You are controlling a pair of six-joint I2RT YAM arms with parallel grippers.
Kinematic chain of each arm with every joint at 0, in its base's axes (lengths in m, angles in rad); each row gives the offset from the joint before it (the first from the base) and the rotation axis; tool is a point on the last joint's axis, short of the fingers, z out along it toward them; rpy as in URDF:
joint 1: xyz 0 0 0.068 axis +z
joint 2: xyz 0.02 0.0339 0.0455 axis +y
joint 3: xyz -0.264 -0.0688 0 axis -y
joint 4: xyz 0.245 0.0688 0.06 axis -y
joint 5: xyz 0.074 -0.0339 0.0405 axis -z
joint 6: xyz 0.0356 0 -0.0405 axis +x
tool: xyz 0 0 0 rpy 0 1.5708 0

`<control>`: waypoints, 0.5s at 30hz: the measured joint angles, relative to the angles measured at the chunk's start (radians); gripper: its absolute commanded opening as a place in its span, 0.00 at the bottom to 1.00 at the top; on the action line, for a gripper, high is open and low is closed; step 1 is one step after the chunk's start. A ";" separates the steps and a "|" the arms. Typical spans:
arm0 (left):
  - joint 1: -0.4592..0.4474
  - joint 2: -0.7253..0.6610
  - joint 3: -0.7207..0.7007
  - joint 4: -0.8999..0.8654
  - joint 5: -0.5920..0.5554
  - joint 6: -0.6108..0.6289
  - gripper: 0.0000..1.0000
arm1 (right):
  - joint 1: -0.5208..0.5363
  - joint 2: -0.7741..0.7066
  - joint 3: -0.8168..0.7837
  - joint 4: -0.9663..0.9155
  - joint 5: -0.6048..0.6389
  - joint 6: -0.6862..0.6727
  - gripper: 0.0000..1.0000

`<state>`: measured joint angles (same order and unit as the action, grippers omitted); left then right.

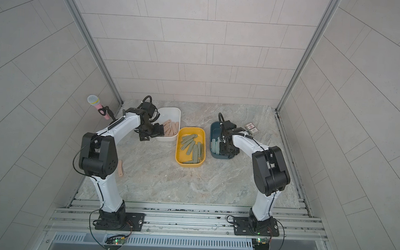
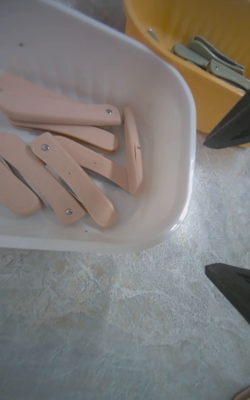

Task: Place the fruit knives into the storage box by color
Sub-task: Move the storage box to the center of the board.

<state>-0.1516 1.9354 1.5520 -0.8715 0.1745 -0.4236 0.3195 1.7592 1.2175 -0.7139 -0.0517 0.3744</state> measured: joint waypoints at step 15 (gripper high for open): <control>0.012 0.082 0.088 -0.018 0.034 0.009 0.66 | 0.042 -0.101 -0.015 -0.010 -0.055 0.004 0.48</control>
<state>-0.1394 2.0171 1.6402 -0.8894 0.2085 -0.4145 0.3618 1.6585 1.2026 -0.7242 -0.1070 0.3782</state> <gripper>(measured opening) 0.652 0.478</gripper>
